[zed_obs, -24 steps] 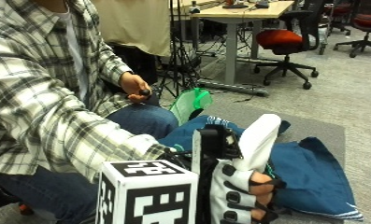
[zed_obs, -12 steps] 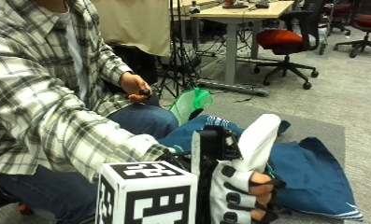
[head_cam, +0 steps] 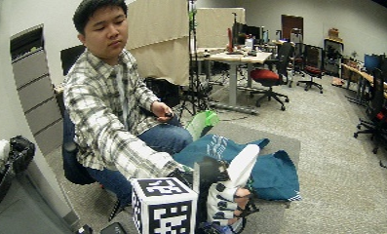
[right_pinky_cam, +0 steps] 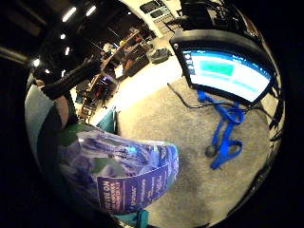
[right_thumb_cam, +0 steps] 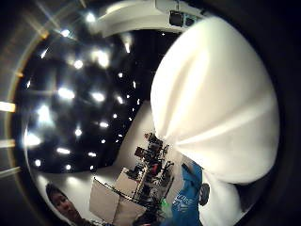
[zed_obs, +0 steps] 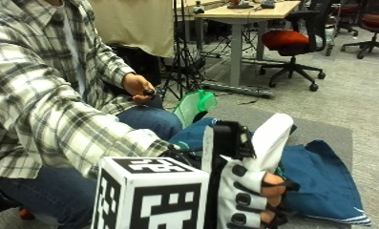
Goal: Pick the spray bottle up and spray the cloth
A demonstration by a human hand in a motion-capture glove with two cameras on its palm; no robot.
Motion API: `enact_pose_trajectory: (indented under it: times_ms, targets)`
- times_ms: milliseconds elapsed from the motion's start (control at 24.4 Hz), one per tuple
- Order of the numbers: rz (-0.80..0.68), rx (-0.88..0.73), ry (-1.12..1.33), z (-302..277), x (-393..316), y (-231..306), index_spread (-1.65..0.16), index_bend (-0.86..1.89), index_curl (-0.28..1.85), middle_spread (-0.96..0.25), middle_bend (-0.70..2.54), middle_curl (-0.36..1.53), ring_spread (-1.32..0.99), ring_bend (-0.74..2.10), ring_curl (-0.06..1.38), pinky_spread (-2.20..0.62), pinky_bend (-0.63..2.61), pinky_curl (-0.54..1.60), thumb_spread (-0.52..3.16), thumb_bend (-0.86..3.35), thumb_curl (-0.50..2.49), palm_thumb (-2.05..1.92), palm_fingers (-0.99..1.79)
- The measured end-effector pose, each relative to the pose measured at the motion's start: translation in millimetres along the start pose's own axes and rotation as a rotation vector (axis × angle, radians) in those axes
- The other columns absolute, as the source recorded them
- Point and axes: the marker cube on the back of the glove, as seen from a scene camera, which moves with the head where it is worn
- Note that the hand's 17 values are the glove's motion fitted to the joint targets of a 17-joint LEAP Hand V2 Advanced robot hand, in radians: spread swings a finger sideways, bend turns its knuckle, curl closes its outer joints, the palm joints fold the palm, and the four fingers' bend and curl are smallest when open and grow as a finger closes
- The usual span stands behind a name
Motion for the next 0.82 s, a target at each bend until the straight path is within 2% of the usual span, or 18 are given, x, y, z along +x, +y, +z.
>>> enact_pose_trajectory:
  times_ms: [410,819]
  targets:
    - [-0.164,-0.106,0.16,-16,-53,10,-0.28,0.27,0.62,-0.16,0.59,0.55,-0.22,0.61,0.51,-0.17,0.45,0.4,0.16,-0.03,0.78,1.02,1.29]
    - [-0.417,-0.249,0.346,-22,-115,59,-0.28,0.26,0.63,-0.16,0.59,0.54,-0.22,0.61,0.51,-0.18,0.45,0.4,0.16,-0.03,0.79,1.02,1.29]
